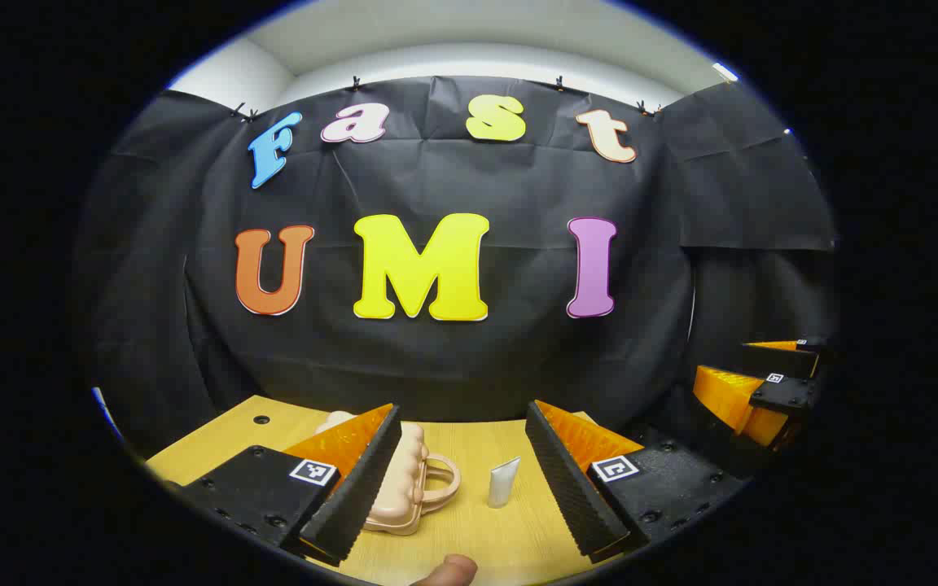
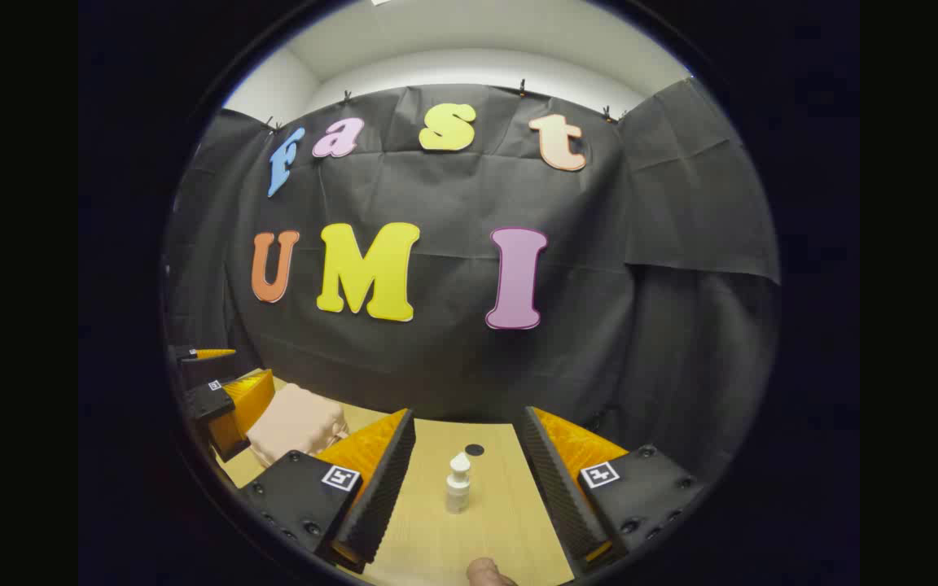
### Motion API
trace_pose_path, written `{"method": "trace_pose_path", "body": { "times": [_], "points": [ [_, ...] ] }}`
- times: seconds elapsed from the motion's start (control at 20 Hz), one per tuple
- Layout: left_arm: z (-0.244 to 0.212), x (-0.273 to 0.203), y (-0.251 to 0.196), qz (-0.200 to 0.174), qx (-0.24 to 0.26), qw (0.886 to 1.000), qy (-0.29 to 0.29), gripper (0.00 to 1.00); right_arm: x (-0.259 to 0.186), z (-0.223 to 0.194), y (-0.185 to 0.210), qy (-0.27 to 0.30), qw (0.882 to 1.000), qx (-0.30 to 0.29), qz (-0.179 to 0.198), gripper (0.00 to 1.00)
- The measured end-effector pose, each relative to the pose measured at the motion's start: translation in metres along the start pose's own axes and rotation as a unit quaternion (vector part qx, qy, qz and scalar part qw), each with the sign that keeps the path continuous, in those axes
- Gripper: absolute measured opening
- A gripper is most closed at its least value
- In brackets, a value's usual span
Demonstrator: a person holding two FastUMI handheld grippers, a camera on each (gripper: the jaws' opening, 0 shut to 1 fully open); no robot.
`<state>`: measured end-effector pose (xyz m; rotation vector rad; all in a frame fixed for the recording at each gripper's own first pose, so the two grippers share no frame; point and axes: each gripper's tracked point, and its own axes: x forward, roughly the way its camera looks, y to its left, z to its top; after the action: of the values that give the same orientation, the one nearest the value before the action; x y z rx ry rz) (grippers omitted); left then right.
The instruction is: First open the suitcase, pack the skin care products into it, and then close the suitcase.
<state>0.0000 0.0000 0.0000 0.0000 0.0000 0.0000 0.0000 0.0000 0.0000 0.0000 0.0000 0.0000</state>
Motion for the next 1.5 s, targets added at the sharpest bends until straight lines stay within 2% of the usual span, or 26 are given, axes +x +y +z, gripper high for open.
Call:
{"method": "trace_pose_path", "body": {
  "times": [0.65, 1.05, 1.35, 1.5],
  "points": [
    [-0.001, 0.009, -0.005, -0.008, 0.004, 1.000, 0.003, 0.98, 0.005, -0.001, 0.000, 0.000, 1.000, -0.001, -0.004, 0.80],
    [-0.008, 0.009, 0.002, 0.000, 0.005, 1.000, 0.010, 0.98, 0.005, -0.006, 0.007, 0.005, 1.000, -0.004, 0.005, 0.80],
    [-0.041, 0.026, 0.019, 0.024, 0.041, 0.999, 0.025, 0.98, 0.006, -0.010, -0.008, 0.002, 1.000, -0.018, -0.009, 0.79],
    [-0.068, 0.044, 0.032, 0.040, 0.094, 0.994, 0.034, 0.98, 0.007, -0.017, -0.030, 0.009, 0.999, -0.020, -0.026, 0.79]
  ]
}}
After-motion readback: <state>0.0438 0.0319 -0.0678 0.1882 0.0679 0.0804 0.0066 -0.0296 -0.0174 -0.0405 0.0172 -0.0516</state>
